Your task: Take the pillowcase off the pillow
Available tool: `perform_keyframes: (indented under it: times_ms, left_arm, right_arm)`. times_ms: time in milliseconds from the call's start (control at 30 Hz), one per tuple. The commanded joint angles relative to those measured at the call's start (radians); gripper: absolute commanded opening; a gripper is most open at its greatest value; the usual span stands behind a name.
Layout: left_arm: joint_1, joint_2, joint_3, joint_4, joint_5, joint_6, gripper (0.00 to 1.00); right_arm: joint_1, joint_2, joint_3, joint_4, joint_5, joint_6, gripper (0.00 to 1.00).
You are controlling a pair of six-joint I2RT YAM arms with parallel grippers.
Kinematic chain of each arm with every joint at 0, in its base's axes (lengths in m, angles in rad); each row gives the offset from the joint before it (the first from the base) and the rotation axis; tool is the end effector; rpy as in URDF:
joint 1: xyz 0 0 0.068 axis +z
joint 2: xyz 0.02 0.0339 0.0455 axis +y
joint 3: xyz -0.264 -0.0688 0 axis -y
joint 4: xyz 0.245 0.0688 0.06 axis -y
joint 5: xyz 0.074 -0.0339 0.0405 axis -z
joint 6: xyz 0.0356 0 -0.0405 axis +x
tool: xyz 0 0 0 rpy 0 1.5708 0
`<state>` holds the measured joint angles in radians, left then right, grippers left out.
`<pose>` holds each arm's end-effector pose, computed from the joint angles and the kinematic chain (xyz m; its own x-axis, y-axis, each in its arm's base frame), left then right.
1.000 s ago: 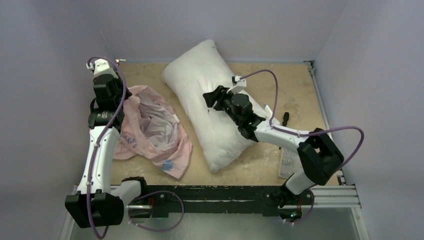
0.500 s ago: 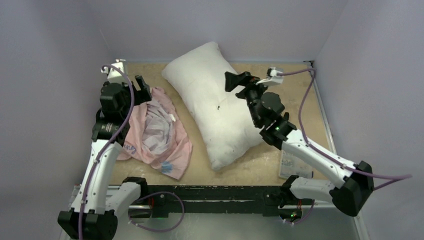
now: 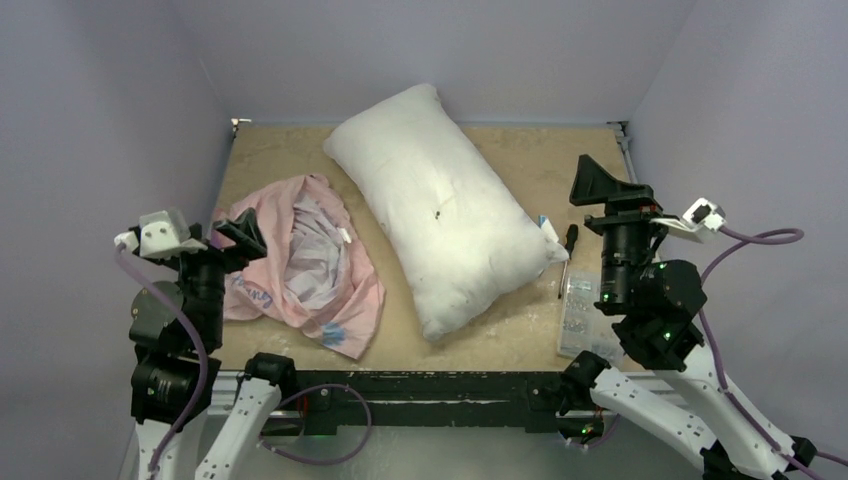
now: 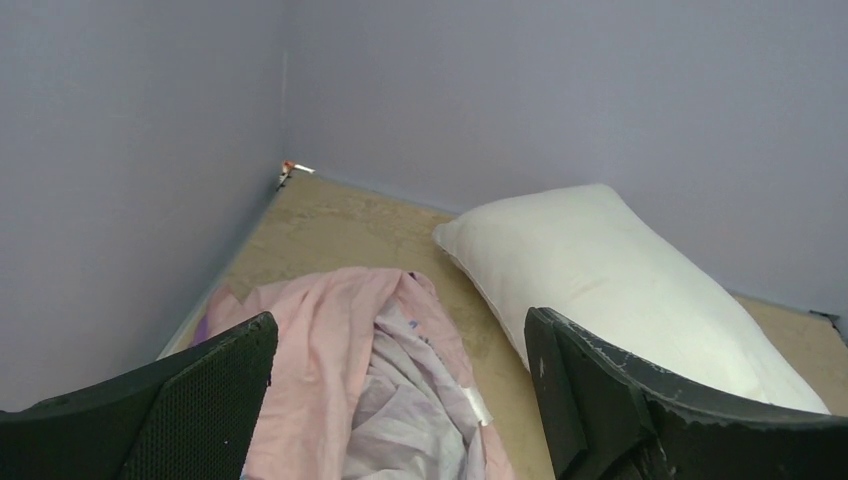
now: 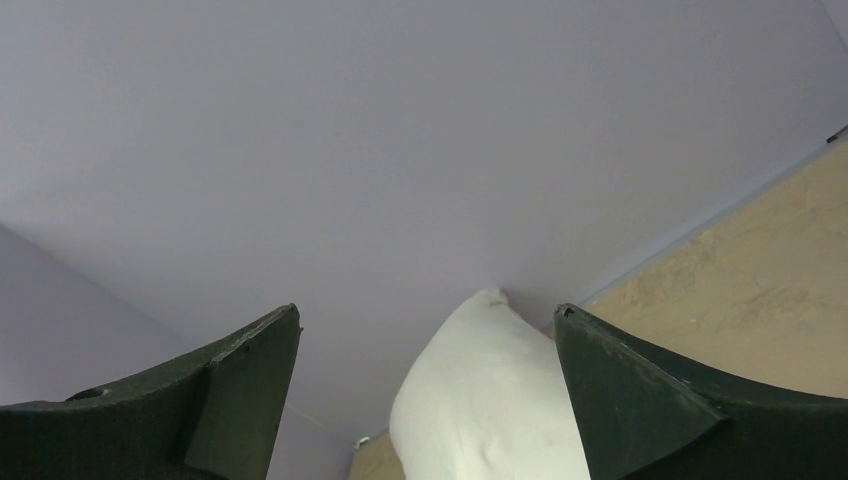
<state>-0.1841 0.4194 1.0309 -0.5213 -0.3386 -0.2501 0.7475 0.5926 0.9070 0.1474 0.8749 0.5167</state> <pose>0.0535 0.0021 0.4205 0.1236 -0.2605 -0.9575 -0.1259 0.9530 -0.2755 0.0935 0.0494 0.4369 0.3177 0.7264 -0.6094 -0.1022 0.6653 0.7396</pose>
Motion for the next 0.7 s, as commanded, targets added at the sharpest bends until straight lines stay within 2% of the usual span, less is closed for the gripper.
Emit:
perform_keyframes:
  times_ms: [0,133,233,667]
  left_arm:
    - [-0.003,-0.104,-0.029,-0.083,-0.112,-0.005,0.93]
    - [-0.003,-0.24,-0.107,-0.06,-0.165,-0.028,0.95]
    - [-0.003,-0.304,-0.157,-0.049,-0.193,-0.039,0.96]
    - [-0.003,-0.306,-0.188,-0.065,-0.248,-0.075,0.96]
  right_arm:
    - [-0.001,-0.004,-0.005,-0.11,0.023,0.01,0.99]
    - [-0.001,-0.02,0.02,-0.196,0.034,0.04,0.99]
    - [-0.002,-0.053,0.016,-0.198,0.008,0.031,0.99]
    - [-0.002,-0.155,-0.055,-0.1,-0.02,-0.027,0.99]
